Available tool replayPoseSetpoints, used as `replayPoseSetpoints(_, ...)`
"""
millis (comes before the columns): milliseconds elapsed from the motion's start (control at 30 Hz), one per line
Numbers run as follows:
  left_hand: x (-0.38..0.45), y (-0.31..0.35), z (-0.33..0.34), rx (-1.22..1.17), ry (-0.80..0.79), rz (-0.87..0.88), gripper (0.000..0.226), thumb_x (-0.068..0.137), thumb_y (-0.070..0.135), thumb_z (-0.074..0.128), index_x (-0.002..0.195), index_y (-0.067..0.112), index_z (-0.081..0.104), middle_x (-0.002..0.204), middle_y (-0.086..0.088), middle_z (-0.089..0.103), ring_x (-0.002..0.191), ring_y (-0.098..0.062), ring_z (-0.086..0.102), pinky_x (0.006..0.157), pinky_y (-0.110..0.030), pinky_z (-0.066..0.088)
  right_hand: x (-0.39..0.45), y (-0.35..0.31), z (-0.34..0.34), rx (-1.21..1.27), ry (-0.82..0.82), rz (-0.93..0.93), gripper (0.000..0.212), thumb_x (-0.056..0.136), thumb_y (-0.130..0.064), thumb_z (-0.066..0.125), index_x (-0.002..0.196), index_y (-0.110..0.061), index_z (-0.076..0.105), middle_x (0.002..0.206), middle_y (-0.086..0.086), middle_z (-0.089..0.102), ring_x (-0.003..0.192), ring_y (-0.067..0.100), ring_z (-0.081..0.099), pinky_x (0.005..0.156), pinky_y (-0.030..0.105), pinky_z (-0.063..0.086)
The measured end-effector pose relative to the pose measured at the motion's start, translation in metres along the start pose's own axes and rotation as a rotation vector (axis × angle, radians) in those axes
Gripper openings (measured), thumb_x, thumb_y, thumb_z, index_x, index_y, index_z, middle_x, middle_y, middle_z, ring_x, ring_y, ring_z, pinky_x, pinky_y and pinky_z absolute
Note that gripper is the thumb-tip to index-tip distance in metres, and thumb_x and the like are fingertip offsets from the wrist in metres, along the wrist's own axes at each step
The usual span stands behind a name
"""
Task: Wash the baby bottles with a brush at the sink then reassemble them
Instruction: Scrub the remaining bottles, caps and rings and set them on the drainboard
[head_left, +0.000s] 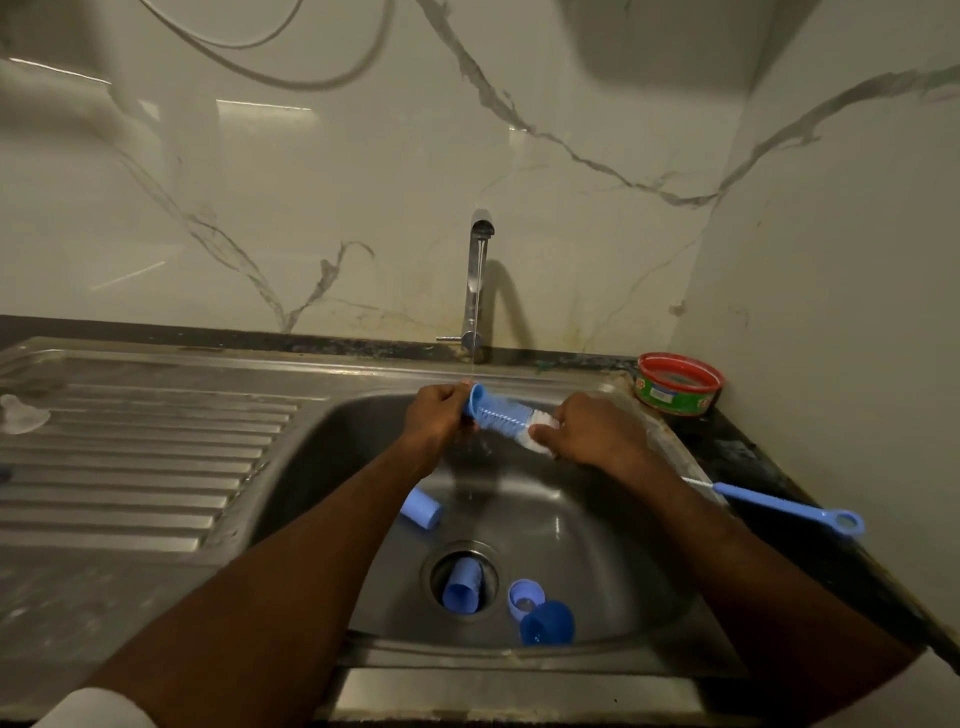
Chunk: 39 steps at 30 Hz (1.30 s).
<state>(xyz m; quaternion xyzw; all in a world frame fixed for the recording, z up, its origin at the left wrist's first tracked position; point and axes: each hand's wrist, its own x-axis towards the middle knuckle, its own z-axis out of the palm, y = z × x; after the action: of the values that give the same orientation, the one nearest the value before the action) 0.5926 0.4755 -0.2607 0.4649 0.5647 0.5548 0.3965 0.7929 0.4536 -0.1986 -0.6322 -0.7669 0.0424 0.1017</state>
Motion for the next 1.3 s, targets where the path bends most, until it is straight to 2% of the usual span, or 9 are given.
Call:
replayPoseSetpoints(100, 0.001, 0.000, -0.008, -0.046, 0.092, 0.004, 0.039, 0.104, 0.040, 0.051, 0.113, 0.006, 0.069, 0.095, -0.014, 0.073, 0.073, -0.015, 0.069, 0.055, -0.017, 0.051, 0.003, -0.005, -0.005, 0.100, 0.099, -0.086, 0.045, 0.094, -0.057, 0.060, 0.113, -0.019, 0.072, 0.104, 0.007, 0.072, 0.092, 0.023, 0.066, 0.083, 0.039, 0.054)
replayPoseSetpoints(200, -0.003, 0.007, -0.007, -0.193, -0.015, -0.077, 0.038, 0.105, 0.037, 0.050, 0.109, 0.004, 0.068, 0.089, -0.016, 0.072, 0.067, -0.016, 0.066, 0.061, -0.023, 0.054, -0.002, -0.005, -0.008, 0.136, 0.269, -0.046, 0.047, 0.098, -0.056, 0.053, 0.117, -0.017, 0.071, 0.110, 0.010, 0.073, 0.100, 0.028, 0.067, 0.082, 0.036, 0.051)
replayPoseSetpoints(367, 0.000, 0.017, -0.002, -0.385, 0.088, -0.118, 0.032, 0.108, 0.030, 0.046, 0.102, 0.006, 0.065, 0.088, -0.015, 0.072, 0.074, -0.019, 0.069, 0.065, -0.026, 0.059, -0.008, 0.002, -0.007, 0.075, 0.275, -0.034, 0.046, 0.098, -0.057, 0.053, 0.115, -0.018, 0.070, 0.108, 0.008, 0.072, 0.097, 0.026, 0.066, 0.083, 0.039, 0.054)
replayPoseSetpoints(567, 0.004, 0.003, -0.013, -0.323, 0.055, -0.125, 0.034, 0.105, 0.032, 0.051, 0.117, 0.004, 0.065, 0.100, -0.017, 0.073, 0.084, -0.022, 0.072, 0.072, -0.028, 0.059, -0.015, -0.002, -0.004, 0.013, 0.280, -0.173, 0.038, 0.097, -0.056, 0.055, 0.128, -0.035, 0.058, 0.117, -0.001, 0.070, 0.103, 0.021, 0.064, 0.084, 0.038, 0.053)
replayPoseSetpoints(733, -0.002, 0.007, -0.005, -0.219, 0.003, -0.117, 0.037, 0.106, 0.038, 0.047, 0.113, 0.008, 0.065, 0.092, -0.016, 0.073, 0.068, -0.015, 0.067, 0.062, -0.022, 0.056, -0.017, -0.008, -0.003, -0.046, 0.372, -0.160, 0.036, 0.096, -0.055, 0.056, 0.129, -0.040, 0.058, 0.117, -0.003, 0.071, 0.105, 0.024, 0.065, 0.089, 0.044, 0.052)
replayPoseSetpoints(900, -0.001, 0.010, -0.009, -0.065, 0.075, 0.012, 0.038, 0.104, 0.043, 0.048, 0.114, 0.011, 0.065, 0.099, -0.011, 0.071, 0.086, -0.020, 0.070, 0.076, -0.028, 0.058, -0.014, -0.009, -0.009, -0.046, 0.274, -0.236, 0.034, 0.095, -0.053, 0.059, 0.127, -0.044, 0.062, 0.116, -0.007, 0.071, 0.103, 0.019, 0.064, 0.086, 0.042, 0.053)
replayPoseSetpoints(1000, -0.005, 0.009, -0.011, -0.101, 0.035, -0.017, 0.039, 0.105, 0.043, 0.047, 0.109, 0.010, 0.067, 0.090, -0.012, 0.070, 0.076, -0.019, 0.065, 0.071, -0.027, 0.054, -0.015, -0.011, -0.009, 0.021, 0.322, -0.271, 0.030, 0.096, -0.053, 0.057, 0.123, -0.043, 0.065, 0.111, -0.009, 0.072, 0.099, 0.017, 0.065, 0.084, 0.041, 0.055)
replayPoseSetpoints(1100, -0.010, 0.011, -0.009, -0.194, -0.068, -0.065, 0.039, 0.106, 0.039, 0.046, 0.112, 0.006, 0.066, 0.083, -0.012, 0.070, 0.068, -0.016, 0.064, 0.065, -0.025, 0.053, -0.016, -0.007, -0.006, 0.053, 0.387, -0.145, 0.030, 0.096, -0.051, 0.059, 0.123, -0.039, 0.066, 0.112, -0.006, 0.072, 0.102, 0.020, 0.066, 0.088, 0.043, 0.054)
replayPoseSetpoints(1300, -0.003, 0.006, -0.008, -0.047, 0.103, 0.099, 0.031, 0.103, 0.035, 0.054, 0.117, 0.010, 0.066, 0.106, -0.011, 0.069, 0.092, -0.021, 0.070, 0.081, -0.035, 0.061, -0.010, -0.008, -0.003, 0.131, 0.127, -0.170, 0.040, 0.096, -0.047, 0.061, 0.135, -0.036, 0.061, 0.122, -0.002, 0.070, 0.103, 0.020, 0.065, 0.087, 0.038, 0.053)
